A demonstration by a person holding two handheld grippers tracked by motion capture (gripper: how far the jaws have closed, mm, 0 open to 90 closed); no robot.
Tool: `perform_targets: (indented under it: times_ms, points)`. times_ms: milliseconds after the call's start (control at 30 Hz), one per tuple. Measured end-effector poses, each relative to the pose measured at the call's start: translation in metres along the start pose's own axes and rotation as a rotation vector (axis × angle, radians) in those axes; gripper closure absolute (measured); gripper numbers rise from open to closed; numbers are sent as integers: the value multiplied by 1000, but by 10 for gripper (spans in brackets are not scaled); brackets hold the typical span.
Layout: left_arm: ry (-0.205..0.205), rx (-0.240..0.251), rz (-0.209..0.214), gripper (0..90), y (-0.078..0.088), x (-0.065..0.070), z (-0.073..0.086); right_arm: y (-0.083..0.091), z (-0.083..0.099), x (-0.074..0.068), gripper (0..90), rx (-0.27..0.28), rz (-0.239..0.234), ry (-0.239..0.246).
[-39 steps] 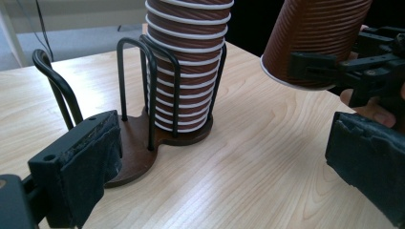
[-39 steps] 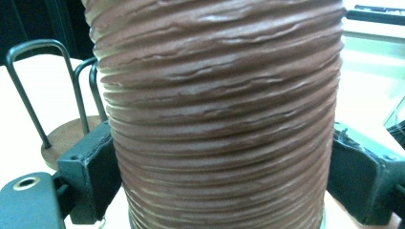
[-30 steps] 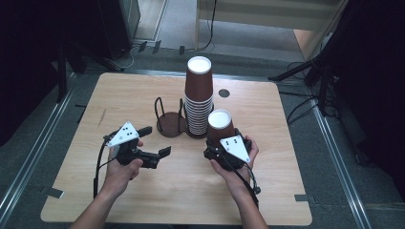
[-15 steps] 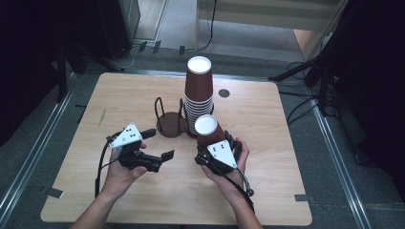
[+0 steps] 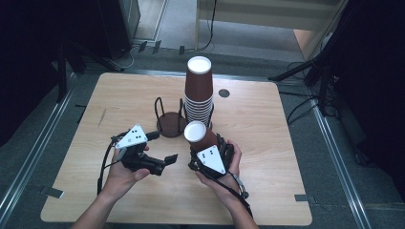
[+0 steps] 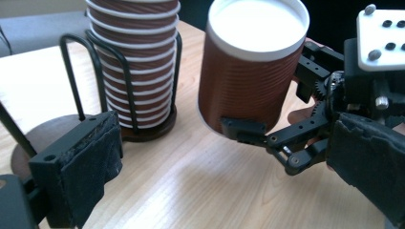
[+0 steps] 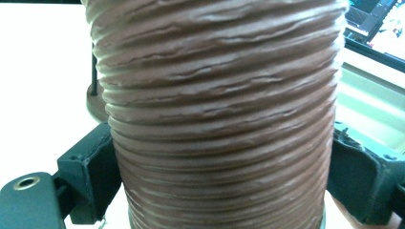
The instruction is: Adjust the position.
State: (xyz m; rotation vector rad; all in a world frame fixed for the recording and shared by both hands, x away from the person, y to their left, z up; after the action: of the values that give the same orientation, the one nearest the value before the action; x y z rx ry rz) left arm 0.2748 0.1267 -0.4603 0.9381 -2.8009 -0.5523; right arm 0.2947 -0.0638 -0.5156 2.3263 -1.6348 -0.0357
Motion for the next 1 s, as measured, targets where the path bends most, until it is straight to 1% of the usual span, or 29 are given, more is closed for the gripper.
perform_targets:
  times_ms: [100,233,333,500,567,667,867,1000]
  points:
    - [-11,-6,2,0,-1,2,-1,0,3,-3,99,0,-4,31]
    - [-11,-19,-2,7,-4,2,-1,1,5,-7,99,4,-4,71]
    - [-14,-28,11,7,-6,4,-1,3,6,-9,99,16,-10,100]
    - [-25,-34,25,7,-8,8,-2,5,6,-12,100,29,-16,132]
    - [-31,-38,21,29,-9,9,-2,5,7,-14,99,32,-16,152]
    - [-35,-49,24,37,-10,10,-1,6,7,-18,100,39,-24,174]
    - [-31,-58,23,55,-11,10,-1,7,9,-25,99,46,-43,205]
    - [-35,-64,38,72,-11,12,-1,8,9,-29,99,50,-59,218]
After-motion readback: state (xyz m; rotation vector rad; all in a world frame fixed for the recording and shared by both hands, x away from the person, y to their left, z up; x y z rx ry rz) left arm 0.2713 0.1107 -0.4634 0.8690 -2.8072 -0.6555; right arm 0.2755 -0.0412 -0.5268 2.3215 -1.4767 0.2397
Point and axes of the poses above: each handheld gripper's, and its own axes: y roughly backward along the jaws, z roughly out of its underside, x roughly to its right, the point moved 4 cm from there along -y, roughly forward along the jaws, and after that the axes turned 10 degrees about -y, right-handed, at the moved point
